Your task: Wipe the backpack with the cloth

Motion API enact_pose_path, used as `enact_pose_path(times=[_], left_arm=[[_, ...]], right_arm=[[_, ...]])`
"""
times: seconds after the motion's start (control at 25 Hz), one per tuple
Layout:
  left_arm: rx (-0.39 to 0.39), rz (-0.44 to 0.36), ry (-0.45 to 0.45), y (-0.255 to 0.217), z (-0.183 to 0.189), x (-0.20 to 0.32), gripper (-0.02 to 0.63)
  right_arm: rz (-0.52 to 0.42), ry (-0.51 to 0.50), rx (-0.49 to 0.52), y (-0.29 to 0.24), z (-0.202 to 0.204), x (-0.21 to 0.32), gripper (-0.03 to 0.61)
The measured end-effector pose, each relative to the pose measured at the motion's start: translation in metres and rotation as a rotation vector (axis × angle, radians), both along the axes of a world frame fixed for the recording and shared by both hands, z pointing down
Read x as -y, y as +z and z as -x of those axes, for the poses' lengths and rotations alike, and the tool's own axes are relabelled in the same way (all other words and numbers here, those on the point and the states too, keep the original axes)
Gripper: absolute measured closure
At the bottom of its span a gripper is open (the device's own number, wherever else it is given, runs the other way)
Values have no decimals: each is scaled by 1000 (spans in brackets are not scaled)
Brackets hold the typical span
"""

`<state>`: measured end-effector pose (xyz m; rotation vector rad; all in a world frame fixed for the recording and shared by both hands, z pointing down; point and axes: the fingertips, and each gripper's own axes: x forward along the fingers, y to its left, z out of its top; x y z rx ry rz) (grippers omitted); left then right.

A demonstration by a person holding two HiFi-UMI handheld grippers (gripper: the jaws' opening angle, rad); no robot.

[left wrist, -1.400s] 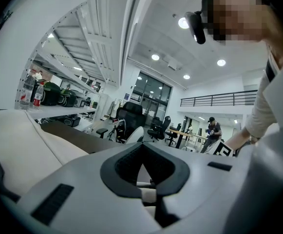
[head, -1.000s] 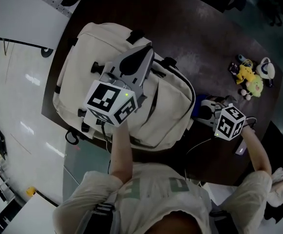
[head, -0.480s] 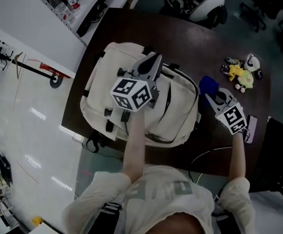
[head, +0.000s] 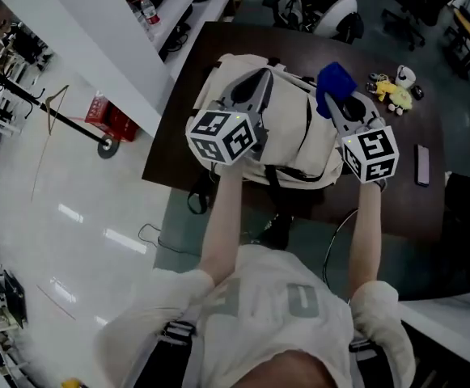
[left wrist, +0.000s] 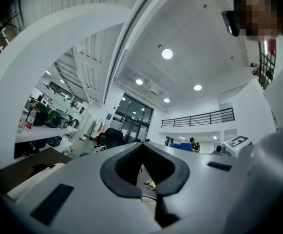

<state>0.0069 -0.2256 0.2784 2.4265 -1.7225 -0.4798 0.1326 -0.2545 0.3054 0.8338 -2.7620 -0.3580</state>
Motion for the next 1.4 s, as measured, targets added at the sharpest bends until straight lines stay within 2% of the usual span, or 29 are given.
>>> enact_pose_path(times=[0.12, 0.32, 0.52, 0.68, 0.8, 0.88, 1.16, 1.28, 1.4], left_arm=[[3, -4, -18, -7, 19, -47, 611], [16, -29, -37, -14, 66, -98, 609], [32, -18, -7, -6, 140, -134, 611], [20, 2, 38, 2, 214, -151, 611], [18, 16, 61, 6, 266, -147, 611], [25, 31, 72, 10, 288, -140, 611], [109, 27, 136, 21, 326, -96, 611], [101, 72, 209, 41, 341, -61, 609], [76, 85, 330, 62, 340, -20, 611]], right_arm=[[1, 17, 91, -25, 17, -49, 537], [-3, 24, 132, -43, 58, -106, 536], [19, 78, 170, -42, 117, -136, 537], [67, 146, 195, -33, 173, -148, 537], [75, 202, 193, -26, 215, -152, 537], [89, 221, 176, -20, 237, -152, 536], [136, 298, 228, -4, 273, -121, 537], [175, 342, 242, 6, 290, -109, 537], [160, 425, 269, 7, 296, -94, 537]])
